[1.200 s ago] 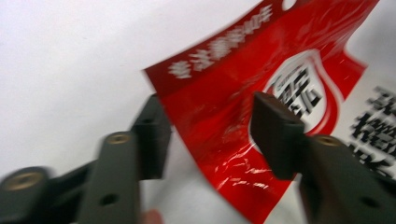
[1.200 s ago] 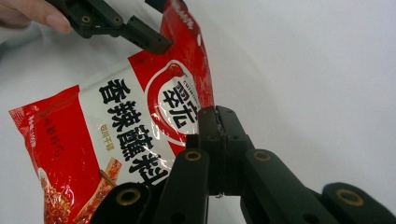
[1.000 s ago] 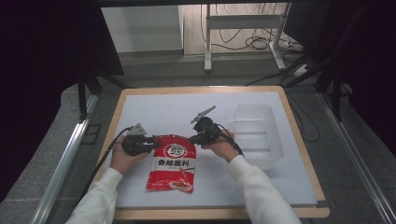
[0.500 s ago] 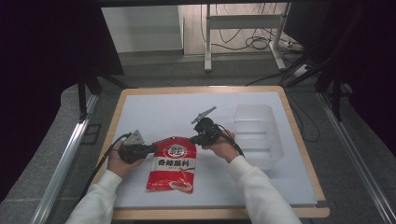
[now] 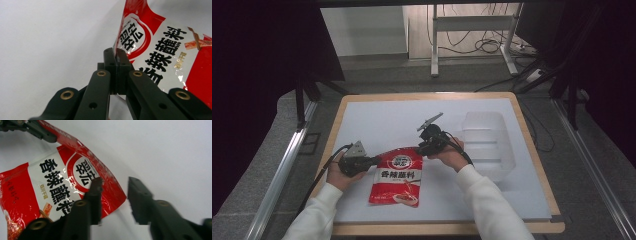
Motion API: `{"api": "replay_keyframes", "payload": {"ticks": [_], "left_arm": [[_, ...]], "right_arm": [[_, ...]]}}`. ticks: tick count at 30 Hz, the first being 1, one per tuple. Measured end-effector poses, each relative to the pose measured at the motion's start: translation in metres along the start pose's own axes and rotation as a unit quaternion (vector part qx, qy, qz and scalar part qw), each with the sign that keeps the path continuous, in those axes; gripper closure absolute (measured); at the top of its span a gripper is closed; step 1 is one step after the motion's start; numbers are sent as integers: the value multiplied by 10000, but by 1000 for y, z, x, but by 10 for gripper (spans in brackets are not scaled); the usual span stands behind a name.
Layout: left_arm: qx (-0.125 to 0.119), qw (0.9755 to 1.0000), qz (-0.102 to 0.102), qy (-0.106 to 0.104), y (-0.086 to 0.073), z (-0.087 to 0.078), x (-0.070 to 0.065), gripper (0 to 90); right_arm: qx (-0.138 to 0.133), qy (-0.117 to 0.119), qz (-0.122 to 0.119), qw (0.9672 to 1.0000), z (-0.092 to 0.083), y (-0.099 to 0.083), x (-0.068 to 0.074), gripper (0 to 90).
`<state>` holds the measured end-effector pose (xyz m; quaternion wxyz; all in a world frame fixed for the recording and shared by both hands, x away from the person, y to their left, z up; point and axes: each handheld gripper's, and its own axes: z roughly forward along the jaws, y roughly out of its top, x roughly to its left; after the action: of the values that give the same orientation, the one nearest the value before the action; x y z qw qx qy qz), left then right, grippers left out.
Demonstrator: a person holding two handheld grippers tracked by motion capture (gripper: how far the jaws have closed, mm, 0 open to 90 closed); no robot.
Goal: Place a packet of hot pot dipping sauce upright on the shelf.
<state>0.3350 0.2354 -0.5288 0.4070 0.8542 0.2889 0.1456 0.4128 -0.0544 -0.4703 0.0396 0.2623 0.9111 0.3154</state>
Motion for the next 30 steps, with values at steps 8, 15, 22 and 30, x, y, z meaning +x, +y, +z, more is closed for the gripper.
{"api": "replay_keyframes", "payload": {"ticks": [8, 15, 22, 30], "left_arm": [[12, 10000, 60, -4, -1, -3, 2, 900], [-8, 10000, 40, -11, -1, -4, 2, 900], [-19, 10000, 9, -3, -1, -4, 2, 900], [-66, 10000, -41, 45, 0, -6, 3, 893]], "right_arm": [[2, -232, -250, 9994, -1, 17, 2, 408], [415, 56, -449, 9981, 23, 29, 5, 474], [632, 308, -623, 9956, 35, 31, 9, 754], [591, 609, -717, 9938, 30, 30, 8, 887]]}}
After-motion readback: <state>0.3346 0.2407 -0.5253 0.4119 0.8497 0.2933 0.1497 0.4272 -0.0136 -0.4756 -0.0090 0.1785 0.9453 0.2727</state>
